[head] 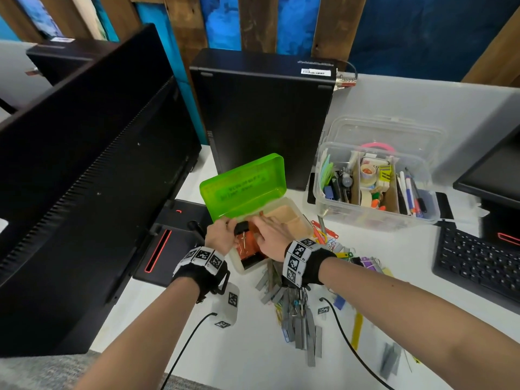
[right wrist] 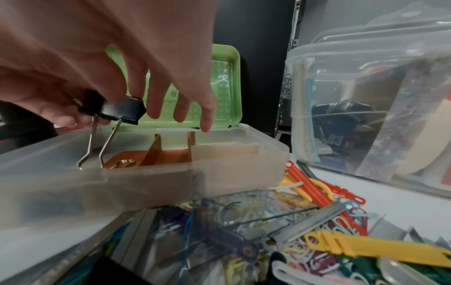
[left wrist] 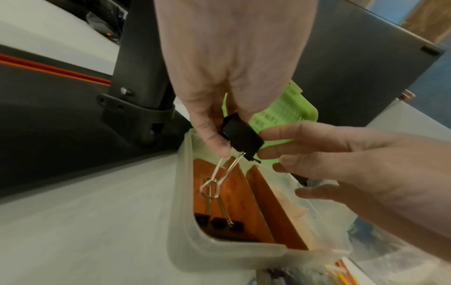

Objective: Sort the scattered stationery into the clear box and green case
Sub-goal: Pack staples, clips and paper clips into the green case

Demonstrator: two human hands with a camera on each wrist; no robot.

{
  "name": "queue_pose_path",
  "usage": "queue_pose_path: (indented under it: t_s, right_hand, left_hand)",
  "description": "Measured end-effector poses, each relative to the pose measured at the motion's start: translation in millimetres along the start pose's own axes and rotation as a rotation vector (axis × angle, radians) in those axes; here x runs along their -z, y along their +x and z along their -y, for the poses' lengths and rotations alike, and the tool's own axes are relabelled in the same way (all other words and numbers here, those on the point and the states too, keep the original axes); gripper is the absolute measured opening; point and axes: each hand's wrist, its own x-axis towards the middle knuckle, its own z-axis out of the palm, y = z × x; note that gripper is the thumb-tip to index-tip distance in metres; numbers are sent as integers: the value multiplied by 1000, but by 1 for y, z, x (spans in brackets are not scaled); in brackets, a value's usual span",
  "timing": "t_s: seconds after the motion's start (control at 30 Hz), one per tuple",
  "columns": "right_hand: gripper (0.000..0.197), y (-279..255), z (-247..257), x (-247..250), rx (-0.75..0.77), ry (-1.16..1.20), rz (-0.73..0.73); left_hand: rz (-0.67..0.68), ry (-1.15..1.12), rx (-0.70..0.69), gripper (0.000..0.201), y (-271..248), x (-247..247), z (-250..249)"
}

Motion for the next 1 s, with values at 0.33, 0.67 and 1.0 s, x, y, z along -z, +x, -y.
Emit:
queue_pose_path:
  t_s: [0.33,0.67,1.0]
  right_hand:
    - [37,-7,-10,-15,82,-337,198]
    - [44,-14,-4,-14,55,-338,325]
    - [47,-18,-7,-20,80,-386,309]
  left_hand:
    - [65,638,-202,28,2,-8,-6]
    - [76,822,-217,25,4,-3,-9]
    - [85,750,-262,29,-2,-1,-3]
